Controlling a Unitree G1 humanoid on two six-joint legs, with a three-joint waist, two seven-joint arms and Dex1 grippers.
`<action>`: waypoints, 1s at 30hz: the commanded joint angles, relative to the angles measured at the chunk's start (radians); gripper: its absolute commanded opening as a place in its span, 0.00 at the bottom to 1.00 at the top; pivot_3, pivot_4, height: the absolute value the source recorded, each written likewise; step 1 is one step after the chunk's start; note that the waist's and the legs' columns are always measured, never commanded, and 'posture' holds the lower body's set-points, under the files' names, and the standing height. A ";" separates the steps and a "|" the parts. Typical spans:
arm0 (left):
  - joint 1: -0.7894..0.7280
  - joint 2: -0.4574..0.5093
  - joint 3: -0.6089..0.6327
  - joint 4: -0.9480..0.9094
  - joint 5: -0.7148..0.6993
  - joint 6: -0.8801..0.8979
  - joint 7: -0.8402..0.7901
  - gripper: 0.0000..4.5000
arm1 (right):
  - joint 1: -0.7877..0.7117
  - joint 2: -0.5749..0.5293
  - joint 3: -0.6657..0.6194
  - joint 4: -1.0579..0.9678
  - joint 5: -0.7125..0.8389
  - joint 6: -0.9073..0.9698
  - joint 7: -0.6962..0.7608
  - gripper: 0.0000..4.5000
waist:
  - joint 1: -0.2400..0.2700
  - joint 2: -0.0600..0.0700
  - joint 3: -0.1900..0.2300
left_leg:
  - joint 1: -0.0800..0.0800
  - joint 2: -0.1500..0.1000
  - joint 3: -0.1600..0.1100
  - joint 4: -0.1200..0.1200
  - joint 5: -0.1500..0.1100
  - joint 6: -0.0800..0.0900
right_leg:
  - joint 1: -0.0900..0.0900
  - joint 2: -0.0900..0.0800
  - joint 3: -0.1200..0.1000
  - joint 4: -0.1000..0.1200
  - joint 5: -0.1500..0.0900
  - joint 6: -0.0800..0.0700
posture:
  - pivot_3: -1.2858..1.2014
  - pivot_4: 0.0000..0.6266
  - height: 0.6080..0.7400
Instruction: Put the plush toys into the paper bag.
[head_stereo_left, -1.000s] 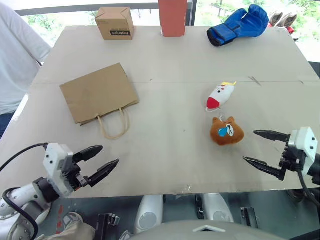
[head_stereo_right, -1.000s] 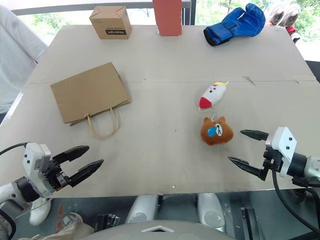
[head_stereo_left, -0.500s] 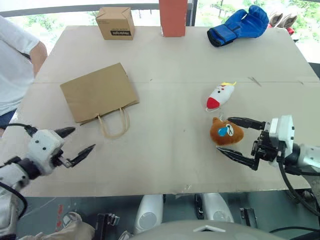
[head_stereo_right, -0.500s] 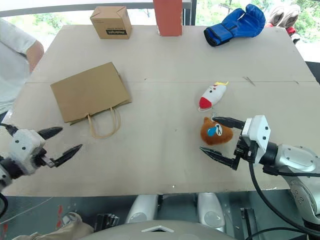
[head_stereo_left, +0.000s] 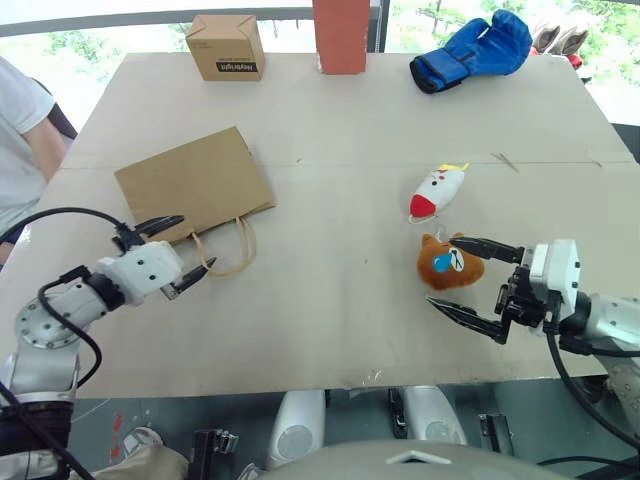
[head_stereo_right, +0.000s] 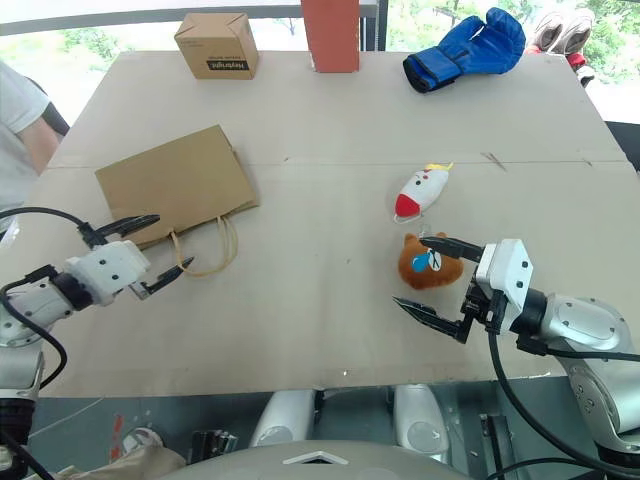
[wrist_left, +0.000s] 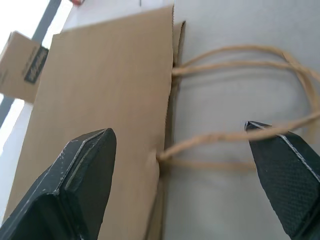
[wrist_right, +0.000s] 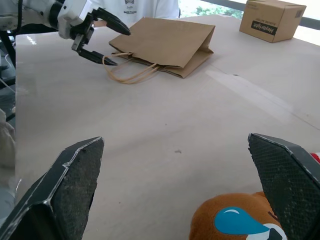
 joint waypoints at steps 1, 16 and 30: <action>-0.023 -0.011 -0.035 -0.009 -0.026 -0.014 0.000 0.80 | -0.005 0.016 0.009 -0.016 -0.010 -0.028 -0.015 1.00 | 0.001 0.000 0.000 | 0.000 0.000 0.000 0.000 0.000 0.000 | 0.000 0.000 0.000 0.000 0.000 0.000 | 0.52 0.24 1.00; -0.215 -0.196 -0.209 -0.292 -0.245 0.285 -0.017 0.00 | -0.047 0.090 0.092 -0.021 -0.151 -0.030 -0.167 1.00 | 0.003 0.000 0.000 | 0.001 0.000 -0.001 0.003 0.000 0.000 | 0.002 0.001 0.000 0.003 0.001 0.001 | 0.52 0.24 1.00; -0.376 -0.394 -0.309 -0.433 -0.564 0.619 -0.088 0.00 | -0.428 0.311 0.433 0.274 -0.298 0.110 -0.283 0.08 | -0.024 0.001 0.000 | 0.002 0.000 -0.007 0.013 0.000 0.000 | 0.002 0.005 0.000 0.016 0.001 0.002 | 0.52 0.24 1.00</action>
